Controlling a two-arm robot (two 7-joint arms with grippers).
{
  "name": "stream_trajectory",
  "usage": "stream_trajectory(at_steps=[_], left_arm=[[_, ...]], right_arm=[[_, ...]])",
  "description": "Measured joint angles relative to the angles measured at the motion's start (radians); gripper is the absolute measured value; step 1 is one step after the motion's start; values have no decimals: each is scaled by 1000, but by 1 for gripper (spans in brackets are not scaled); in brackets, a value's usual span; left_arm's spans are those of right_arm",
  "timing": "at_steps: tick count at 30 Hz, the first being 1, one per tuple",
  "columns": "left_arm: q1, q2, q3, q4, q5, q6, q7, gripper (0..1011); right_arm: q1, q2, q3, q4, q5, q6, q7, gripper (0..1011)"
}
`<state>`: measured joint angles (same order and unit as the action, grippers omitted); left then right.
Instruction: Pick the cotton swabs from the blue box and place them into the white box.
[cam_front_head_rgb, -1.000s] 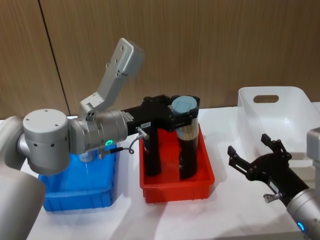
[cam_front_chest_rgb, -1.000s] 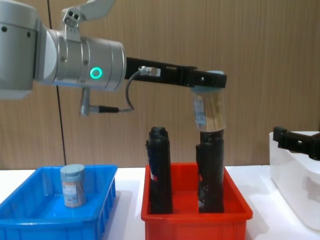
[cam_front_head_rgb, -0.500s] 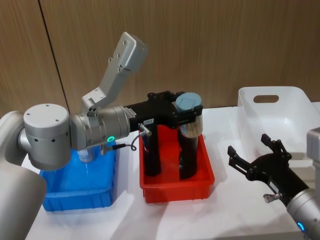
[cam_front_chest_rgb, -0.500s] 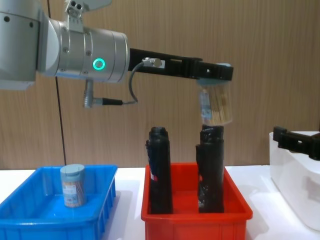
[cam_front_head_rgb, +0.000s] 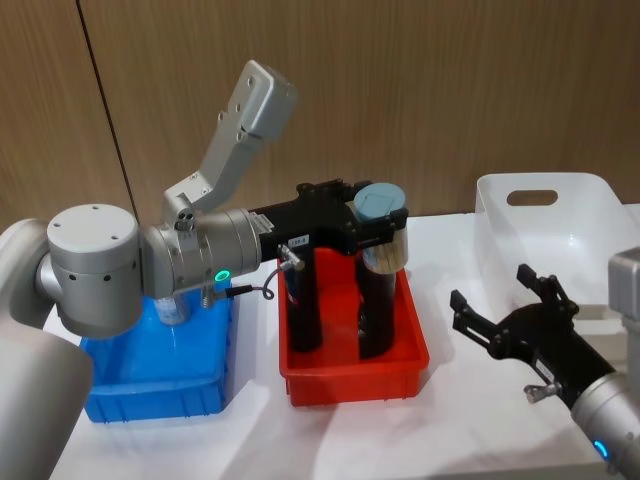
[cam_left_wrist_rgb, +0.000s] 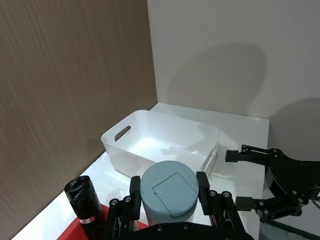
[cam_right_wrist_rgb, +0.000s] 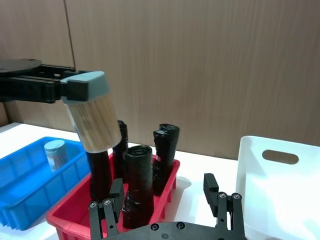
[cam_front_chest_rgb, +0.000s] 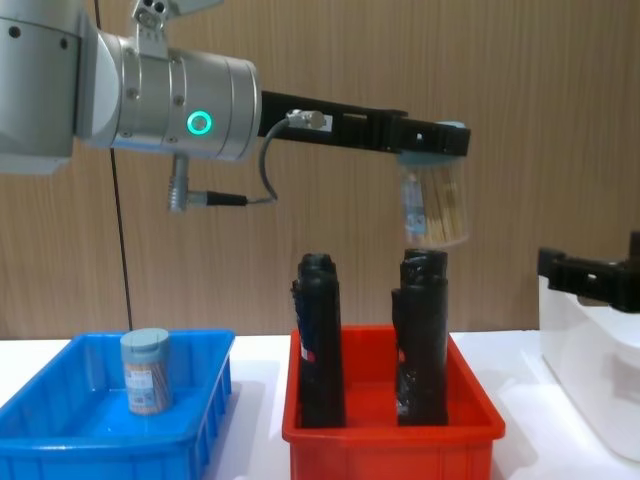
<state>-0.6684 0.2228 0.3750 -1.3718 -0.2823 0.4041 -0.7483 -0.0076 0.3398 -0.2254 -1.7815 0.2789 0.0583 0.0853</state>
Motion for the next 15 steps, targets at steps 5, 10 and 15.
stream_trajectory(at_steps=[5, 10, 15], left_arm=[[0, 0, 0, -1, -1, 1, -1, 669], [-1, 0, 0, -1, -1, 1, -1, 669], [-1, 0, 0, -1, -1, 1, -1, 669]], right_arm=[[16, 3, 1, -19, -10, 42, 32, 1002], [43, 4, 1, -37, -22, 97, 79, 1002], [73, 3, -1, -47, -35, 147, 126, 1002]])
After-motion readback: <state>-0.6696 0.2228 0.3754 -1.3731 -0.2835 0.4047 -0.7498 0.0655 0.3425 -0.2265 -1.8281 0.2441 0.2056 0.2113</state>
